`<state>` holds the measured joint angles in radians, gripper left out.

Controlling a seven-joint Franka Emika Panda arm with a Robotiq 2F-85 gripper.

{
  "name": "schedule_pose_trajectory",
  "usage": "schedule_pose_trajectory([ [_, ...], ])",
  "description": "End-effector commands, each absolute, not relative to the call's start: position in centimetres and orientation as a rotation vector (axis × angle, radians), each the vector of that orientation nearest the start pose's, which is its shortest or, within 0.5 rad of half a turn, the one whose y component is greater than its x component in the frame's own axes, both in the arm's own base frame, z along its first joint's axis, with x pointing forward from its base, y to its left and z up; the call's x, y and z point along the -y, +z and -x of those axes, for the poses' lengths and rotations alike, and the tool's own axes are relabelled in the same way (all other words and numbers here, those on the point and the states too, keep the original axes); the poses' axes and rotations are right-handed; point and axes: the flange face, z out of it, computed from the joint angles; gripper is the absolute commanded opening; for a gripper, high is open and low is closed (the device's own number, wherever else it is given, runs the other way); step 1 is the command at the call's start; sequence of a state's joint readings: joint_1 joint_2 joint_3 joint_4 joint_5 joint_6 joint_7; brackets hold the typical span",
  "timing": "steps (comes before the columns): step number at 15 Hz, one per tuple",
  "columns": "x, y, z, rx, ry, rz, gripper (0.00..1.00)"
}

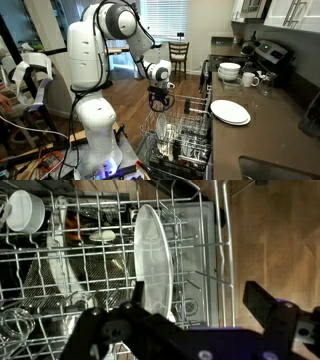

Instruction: Pick up the white plate from the dishwasher and position it among the white plates on the counter

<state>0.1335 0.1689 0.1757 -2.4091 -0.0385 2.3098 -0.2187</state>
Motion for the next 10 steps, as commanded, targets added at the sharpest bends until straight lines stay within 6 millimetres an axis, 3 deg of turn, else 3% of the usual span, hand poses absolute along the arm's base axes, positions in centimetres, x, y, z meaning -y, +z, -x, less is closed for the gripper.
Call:
schedule_pose_trajectory([
  [1, -13.7, 20.1, -45.5, 0.879, 0.472, 3.013, 1.00],
  [5, -13.2, 18.3, -46.3, 0.877, 0.528, 3.007, 1.00],
  [6, -13.2, 19.0, -45.5, 0.873, 0.508, 2.999, 1.00],
  [10, -13.2, 18.6, -45.7, 0.872, 0.509, 3.023, 1.00],
])
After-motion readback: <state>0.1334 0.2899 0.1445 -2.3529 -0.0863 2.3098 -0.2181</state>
